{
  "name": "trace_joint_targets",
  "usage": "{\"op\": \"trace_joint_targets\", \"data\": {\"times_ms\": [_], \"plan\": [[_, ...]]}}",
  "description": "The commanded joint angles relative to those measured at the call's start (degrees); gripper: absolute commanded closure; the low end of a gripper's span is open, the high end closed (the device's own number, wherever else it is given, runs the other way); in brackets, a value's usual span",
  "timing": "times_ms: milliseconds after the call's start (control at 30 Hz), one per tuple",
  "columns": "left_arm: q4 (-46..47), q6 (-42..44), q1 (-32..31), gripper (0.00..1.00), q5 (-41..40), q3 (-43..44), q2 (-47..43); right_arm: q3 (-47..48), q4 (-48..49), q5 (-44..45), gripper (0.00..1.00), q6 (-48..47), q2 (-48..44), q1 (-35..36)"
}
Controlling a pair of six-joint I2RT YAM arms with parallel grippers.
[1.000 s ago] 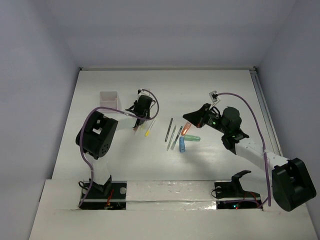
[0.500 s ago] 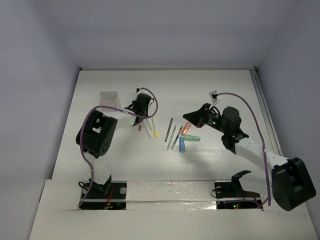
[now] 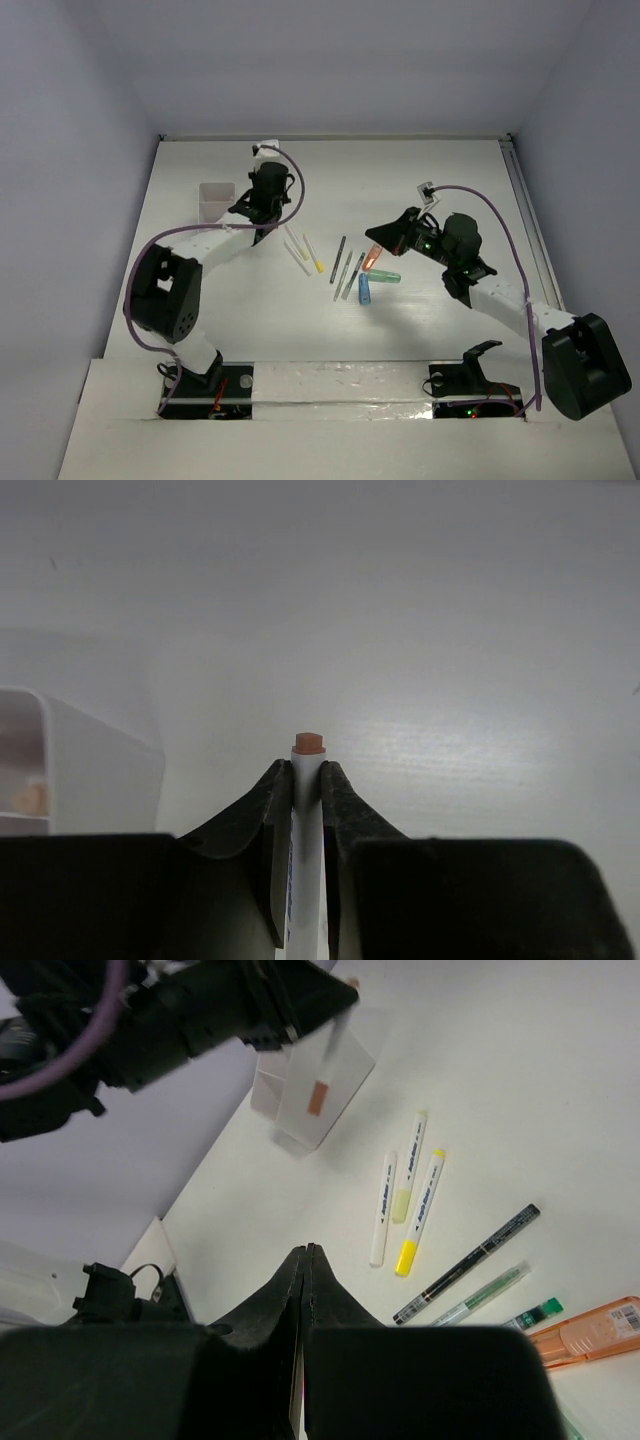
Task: Sort the stationery into containers
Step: Pick up the pen from the center of the board, then place the pen in the storage box.
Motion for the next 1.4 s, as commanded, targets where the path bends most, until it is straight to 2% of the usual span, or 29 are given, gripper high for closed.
{"op": "trace_joint_targets", "data": {"times_ms": [0, 267, 400, 533, 1133, 1367], "plan": [[5.8, -0.8, 1.8, 1.0, -5.6, 3.0, -7.4, 1.9, 2.1, 0.1, 1.0, -0.8, -1.0, 1.0], [17.1, -1.7, 14.9, 1.0, -5.4, 0.7, -11.7, 1.5, 1.8, 0.9, 1.0, -1.2, -2.5, 1.0], [23.7, 1.5, 18.6, 1.0, -4.9, -2.3, -10.8, 1.3, 2.4, 0.3, 1.0, -0.8, -2.4, 1.0], [25.3, 1.9, 21.4, 1.0, -2.3, -2.7, -8.3, 1.2, 2.3, 0.9, 1.0, -1.0, -2.0, 1.0], [35.1, 4.8, 22.6, 1.0, -2.4, -5.0, -0.9, 1.3, 4.6, -0.8, 1.0, -0.5, 0.8, 1.6], [38.8, 3.5, 22.6, 1.0, -2.0, -7.9, -0.4, 1.2, 4.4, -0.3, 1.0, -0.8, 0.2, 1.6]]}}
